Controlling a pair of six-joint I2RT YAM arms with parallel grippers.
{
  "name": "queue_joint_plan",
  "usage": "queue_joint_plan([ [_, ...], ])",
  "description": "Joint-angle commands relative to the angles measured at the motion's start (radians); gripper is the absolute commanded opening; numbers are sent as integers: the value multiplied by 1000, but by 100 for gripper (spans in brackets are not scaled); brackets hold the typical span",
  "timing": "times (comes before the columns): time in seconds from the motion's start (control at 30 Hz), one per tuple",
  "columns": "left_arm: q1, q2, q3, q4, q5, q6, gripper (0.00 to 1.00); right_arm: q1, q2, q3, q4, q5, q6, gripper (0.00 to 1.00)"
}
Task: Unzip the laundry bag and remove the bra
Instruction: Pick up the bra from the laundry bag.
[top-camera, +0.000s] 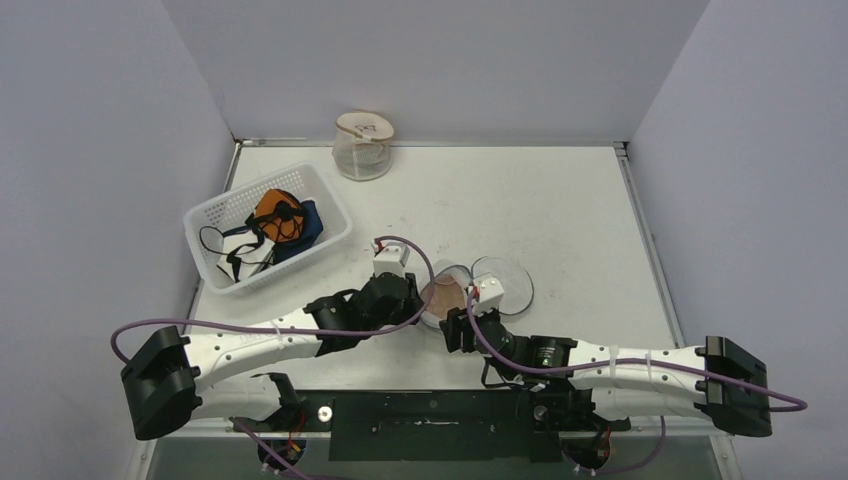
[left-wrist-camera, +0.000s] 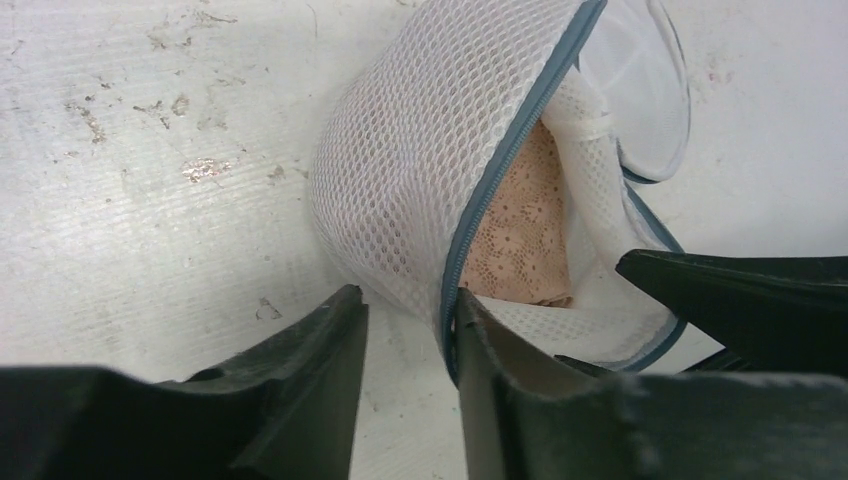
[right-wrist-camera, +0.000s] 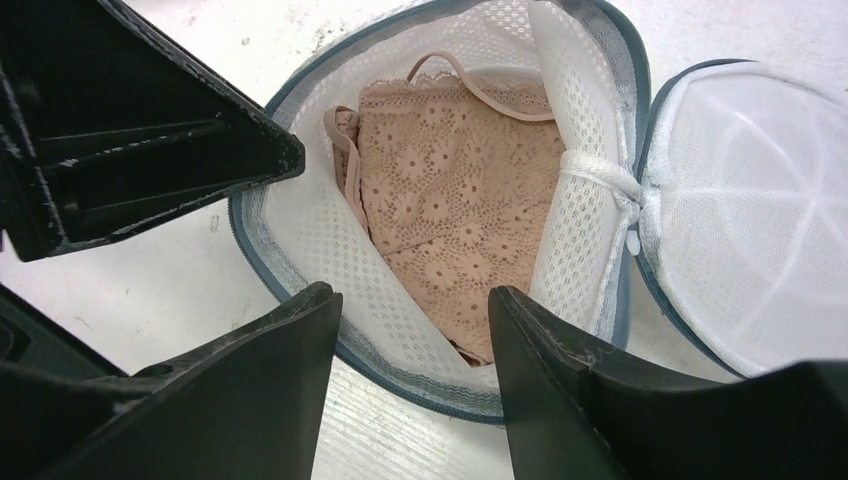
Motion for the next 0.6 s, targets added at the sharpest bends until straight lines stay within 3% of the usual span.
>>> queue_joint_plan([
  [0.0, -15, 32, 37, -40, -57, 28, 27, 11, 24, -1, 39, -19, 3, 55],
  [0.17, -28, 49, 9, -32, -60, 27, 0, 38, 74, 1, 59, -96, -34, 48],
  [0.43, -56, 6, -50, 11, -70, 59, 0, 50, 15, 18, 57, 41, -42, 55],
  [0.57, -55, 16, -66, 22, -66, 52, 0, 25, 66, 70, 82, 47, -82, 58],
])
